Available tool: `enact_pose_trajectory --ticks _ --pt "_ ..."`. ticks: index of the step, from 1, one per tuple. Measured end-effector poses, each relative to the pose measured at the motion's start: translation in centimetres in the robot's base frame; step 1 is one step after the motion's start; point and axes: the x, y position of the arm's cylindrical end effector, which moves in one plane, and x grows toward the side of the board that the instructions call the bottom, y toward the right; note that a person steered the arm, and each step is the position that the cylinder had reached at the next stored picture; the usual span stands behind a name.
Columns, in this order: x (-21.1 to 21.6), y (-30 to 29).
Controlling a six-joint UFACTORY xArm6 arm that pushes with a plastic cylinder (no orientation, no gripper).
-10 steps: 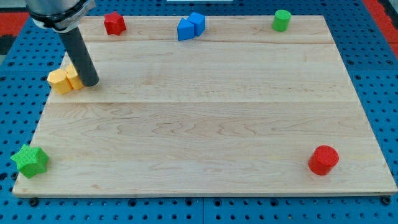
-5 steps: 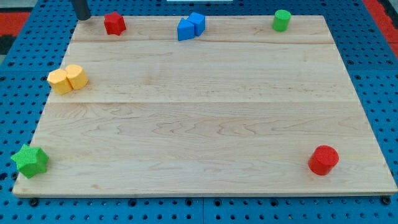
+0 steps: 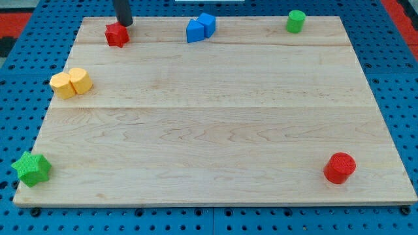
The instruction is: Slide red star towards bottom right
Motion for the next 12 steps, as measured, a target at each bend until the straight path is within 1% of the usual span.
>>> enact_pose_trajectory --ticks 1,2,4,5,6,7,8,9,10,11,12 --pt "3.6 -0.3" --pt "6.8 3.0" --pt "3.7 -4.4" --pt "5.7 -6.6" --pt "7.2 0.4" --pt "9.8 6.5" --pt "10.7 3.8" --pt "6.0 0.8" --pt "4.2 -4.3" --pt "6.1 -4.5" --pt "6.7 2.2"
